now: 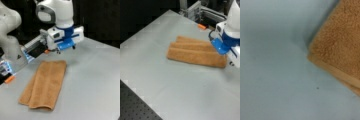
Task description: Folding a towel twice
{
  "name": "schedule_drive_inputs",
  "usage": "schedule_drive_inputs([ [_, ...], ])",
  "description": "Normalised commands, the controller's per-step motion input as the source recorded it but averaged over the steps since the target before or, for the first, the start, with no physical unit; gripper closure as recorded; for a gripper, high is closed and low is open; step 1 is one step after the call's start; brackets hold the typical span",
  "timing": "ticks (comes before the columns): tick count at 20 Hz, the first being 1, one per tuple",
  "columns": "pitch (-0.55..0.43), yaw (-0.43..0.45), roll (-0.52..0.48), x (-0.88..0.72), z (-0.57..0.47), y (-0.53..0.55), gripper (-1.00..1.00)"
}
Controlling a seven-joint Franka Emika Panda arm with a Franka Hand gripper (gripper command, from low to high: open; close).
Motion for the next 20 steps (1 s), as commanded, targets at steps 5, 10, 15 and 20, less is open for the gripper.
schedule_drive_inputs([
  [5,0.362,0.119,-0.362,0.41,-0.03,0.21,-1.00],
  [10,0.308,0.105,-0.346,0.12,-0.12,0.13,-1.00],
  [15,0.199,0.168,-0.184,-0.06,-0.08,0.08,-1.00],
  [20,0.090,0.211,-0.058,-0.09,-0.05,0.02,-1.00],
])
